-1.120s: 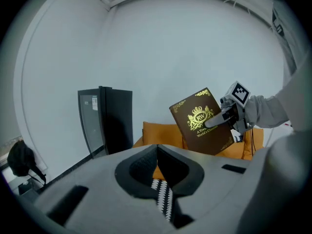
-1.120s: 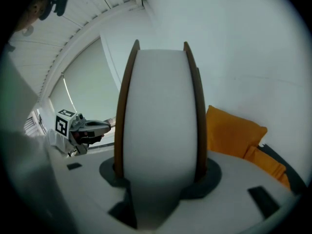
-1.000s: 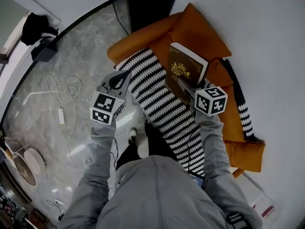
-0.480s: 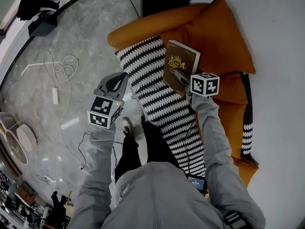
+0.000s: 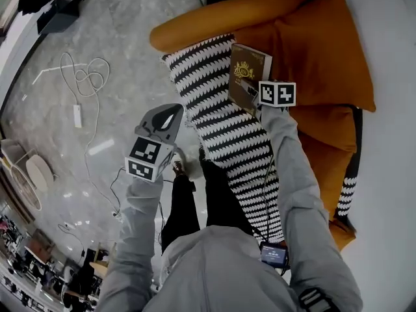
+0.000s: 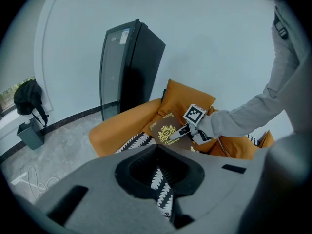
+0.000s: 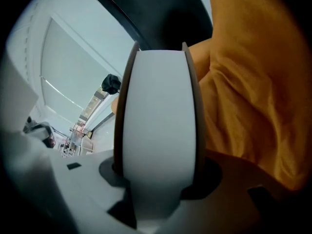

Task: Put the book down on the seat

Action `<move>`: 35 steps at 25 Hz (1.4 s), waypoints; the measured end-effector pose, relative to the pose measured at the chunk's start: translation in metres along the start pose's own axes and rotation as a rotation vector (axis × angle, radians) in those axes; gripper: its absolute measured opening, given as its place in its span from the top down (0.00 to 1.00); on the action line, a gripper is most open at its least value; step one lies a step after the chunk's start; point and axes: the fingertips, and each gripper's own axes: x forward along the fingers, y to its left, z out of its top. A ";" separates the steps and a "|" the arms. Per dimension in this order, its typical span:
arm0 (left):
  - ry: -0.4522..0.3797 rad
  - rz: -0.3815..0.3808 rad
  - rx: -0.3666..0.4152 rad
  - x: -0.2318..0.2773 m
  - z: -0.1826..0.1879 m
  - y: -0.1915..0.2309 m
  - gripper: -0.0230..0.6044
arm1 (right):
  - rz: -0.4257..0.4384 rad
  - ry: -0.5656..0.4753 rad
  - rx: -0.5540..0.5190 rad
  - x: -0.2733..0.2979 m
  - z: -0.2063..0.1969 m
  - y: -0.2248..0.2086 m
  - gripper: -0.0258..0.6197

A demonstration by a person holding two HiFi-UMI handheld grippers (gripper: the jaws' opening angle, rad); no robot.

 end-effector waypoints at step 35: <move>-0.094 -0.128 0.153 -0.082 0.046 -0.037 0.92 | -0.230 -0.327 -0.146 -0.170 0.013 0.050 0.56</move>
